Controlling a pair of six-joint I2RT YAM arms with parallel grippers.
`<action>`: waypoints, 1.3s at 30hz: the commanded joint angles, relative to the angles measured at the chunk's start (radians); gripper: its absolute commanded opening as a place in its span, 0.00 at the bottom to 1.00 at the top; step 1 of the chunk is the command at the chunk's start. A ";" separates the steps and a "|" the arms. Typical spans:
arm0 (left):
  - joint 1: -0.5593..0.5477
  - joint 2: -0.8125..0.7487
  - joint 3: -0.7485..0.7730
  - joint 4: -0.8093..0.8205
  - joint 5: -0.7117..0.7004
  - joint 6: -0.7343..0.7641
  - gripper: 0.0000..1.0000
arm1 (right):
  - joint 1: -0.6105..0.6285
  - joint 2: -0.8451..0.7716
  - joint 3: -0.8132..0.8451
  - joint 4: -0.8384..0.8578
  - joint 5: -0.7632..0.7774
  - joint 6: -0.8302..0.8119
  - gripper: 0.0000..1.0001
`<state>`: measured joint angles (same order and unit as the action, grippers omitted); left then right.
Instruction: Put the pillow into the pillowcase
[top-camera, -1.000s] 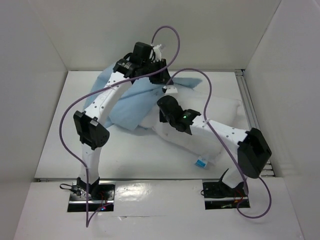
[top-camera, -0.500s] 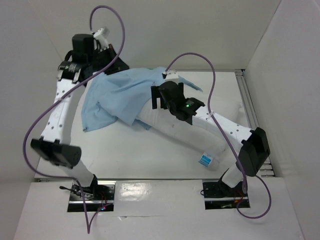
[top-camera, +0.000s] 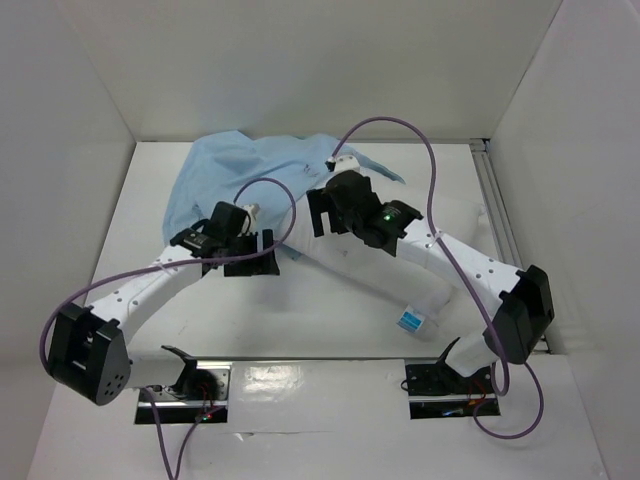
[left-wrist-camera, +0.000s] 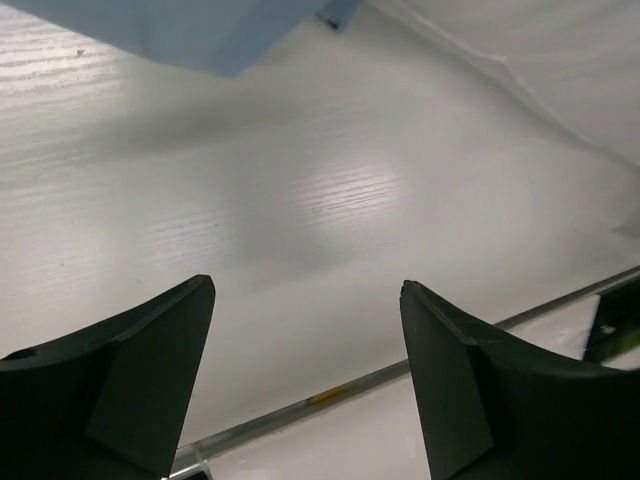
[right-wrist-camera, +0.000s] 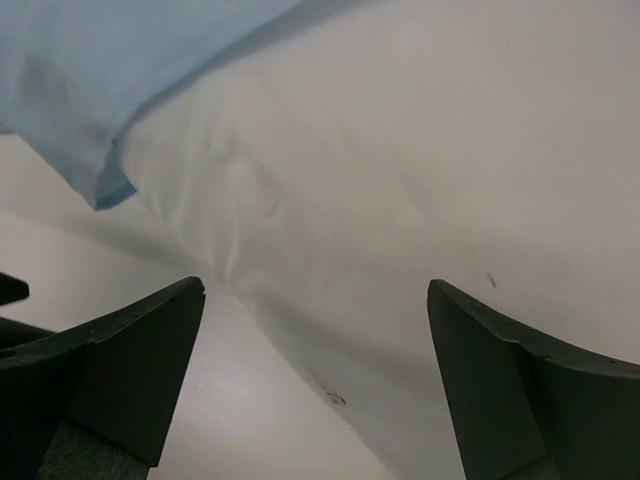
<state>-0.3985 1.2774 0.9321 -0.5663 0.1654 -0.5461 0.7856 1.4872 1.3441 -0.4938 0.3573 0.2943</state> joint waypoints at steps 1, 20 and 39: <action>-0.037 -0.046 -0.021 0.198 -0.174 -0.028 0.88 | 0.000 -0.054 -0.025 -0.029 -0.021 0.028 1.00; 0.078 0.286 0.096 0.304 -0.291 -0.071 0.44 | 0.000 -0.116 -0.053 -0.126 -0.020 0.046 1.00; -0.057 0.256 0.521 0.172 0.274 -0.046 0.00 | -0.114 0.293 0.246 0.035 -0.073 0.034 0.00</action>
<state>-0.4282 1.5169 1.2602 -0.4526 0.1757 -0.5987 0.7403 1.6890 1.3437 -0.5968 0.2668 0.3454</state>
